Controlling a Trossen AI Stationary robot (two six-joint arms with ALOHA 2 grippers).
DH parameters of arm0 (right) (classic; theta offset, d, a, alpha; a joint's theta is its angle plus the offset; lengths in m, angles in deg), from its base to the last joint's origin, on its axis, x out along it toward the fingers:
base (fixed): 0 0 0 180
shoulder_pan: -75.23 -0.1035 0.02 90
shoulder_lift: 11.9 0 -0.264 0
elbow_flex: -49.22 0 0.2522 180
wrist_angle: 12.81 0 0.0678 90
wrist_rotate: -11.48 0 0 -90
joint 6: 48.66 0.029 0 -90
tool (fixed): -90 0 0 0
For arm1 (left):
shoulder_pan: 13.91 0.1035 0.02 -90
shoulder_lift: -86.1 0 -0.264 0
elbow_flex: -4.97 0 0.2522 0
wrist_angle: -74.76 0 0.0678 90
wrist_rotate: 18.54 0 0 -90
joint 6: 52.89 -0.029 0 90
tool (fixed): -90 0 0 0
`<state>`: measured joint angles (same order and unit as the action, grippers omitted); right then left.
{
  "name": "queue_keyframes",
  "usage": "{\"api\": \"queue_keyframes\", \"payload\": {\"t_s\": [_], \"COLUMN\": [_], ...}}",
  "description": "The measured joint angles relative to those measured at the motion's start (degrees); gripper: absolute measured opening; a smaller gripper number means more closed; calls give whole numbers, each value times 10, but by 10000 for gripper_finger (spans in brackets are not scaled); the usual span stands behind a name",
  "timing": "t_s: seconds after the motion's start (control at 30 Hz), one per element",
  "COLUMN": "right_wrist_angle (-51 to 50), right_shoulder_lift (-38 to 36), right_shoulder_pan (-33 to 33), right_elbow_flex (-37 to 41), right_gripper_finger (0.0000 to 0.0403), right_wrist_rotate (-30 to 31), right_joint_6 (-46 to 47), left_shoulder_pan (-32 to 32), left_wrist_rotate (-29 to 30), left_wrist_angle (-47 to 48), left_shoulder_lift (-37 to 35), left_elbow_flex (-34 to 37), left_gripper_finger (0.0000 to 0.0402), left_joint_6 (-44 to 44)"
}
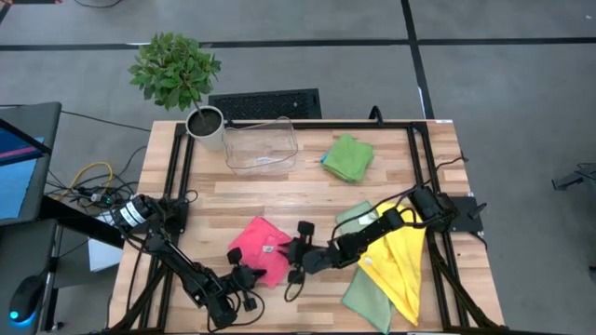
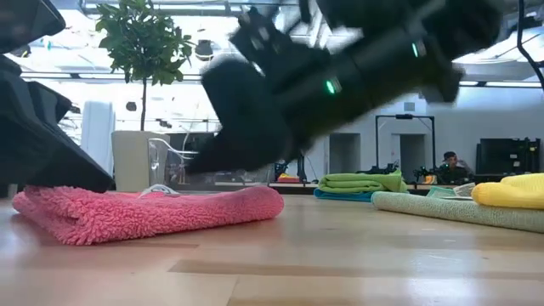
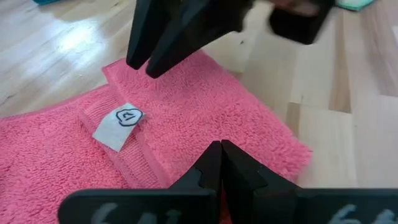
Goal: Fold microfiber towels
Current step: Fold the pink microfiber cloth
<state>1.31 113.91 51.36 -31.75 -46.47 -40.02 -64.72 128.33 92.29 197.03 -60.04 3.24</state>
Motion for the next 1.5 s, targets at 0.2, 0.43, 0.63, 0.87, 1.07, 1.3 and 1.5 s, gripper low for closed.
{"api": "queue_keyframes", "payload": {"t_s": [0.2,0.43,0.63,0.87,1.07,1.3,1.5], "right_wrist_angle": [100,116,127,159,161,154,149], "right_shoulder_lift": [1,1,7,-59,-100,-84,-76], "right_shoulder_pan": [10,16,18,-4,-22,-27,-27], "right_elbow_flex": [82,100,97,92,91,88,89], "right_gripper_finger": [64,49,43,43,44,44,44], "right_wrist_rotate": [-9,-7,-8,13,9,-3,-6], "right_joint_6": [39,35,31,-33,-41,-7,6], "left_shoulder_pan": [0,2,2,-30,-70,-77,-80], "left_wrist_rotate": [-1,6,17,100,13,-23,-19], "left_wrist_angle": [5,7,17,169,404,352,326], "left_shoulder_lift": [0,0,-15,-136,-162,-131,-124], "left_elbow_flex": [0,0,0,0,19,98,124], "left_gripper_finger": [0,0,0,0,3,64,148], "left_joint_6": [1,5,5,99,410,591,635]}}
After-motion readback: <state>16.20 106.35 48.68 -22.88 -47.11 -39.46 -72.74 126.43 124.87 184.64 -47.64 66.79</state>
